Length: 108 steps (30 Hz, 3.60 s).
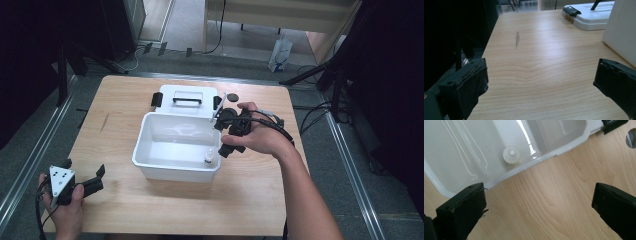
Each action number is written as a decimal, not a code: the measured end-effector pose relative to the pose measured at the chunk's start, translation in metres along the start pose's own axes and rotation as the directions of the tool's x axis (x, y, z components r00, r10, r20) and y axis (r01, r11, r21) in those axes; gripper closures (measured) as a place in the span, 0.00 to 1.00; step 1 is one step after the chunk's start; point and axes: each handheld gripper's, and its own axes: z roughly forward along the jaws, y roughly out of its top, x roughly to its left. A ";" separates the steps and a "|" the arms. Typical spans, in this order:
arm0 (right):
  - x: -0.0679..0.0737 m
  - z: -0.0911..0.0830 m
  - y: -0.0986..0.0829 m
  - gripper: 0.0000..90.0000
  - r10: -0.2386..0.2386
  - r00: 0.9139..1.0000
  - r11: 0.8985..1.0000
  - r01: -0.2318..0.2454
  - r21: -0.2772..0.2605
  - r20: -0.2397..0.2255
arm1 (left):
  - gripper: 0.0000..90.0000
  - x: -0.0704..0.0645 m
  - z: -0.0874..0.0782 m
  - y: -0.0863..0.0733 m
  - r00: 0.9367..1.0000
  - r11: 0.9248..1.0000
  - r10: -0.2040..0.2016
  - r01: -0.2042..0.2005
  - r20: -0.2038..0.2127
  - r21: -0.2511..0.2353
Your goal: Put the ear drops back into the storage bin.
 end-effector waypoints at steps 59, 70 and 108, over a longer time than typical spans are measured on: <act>0.000 0.079 -0.207 0.00 0.400 0.913 0.904 -0.381 -0.192 0.072 | 0.00 -0.001 0.000 0.000 1.000 1.000 0.009 -0.009 -0.002 0.005; 0.011 0.090 -0.247 0.00 0.479 0.876 0.847 -0.444 -0.293 0.060 | 0.00 -0.001 -0.001 0.000 1.000 1.000 0.010 -0.010 -0.004 0.003; 0.050 0.105 -0.343 0.00 0.741 0.667 0.452 -0.576 -0.681 -0.072 | 0.00 -0.004 0.000 0.000 0.999 1.000 0.031 -0.031 -0.016 0.008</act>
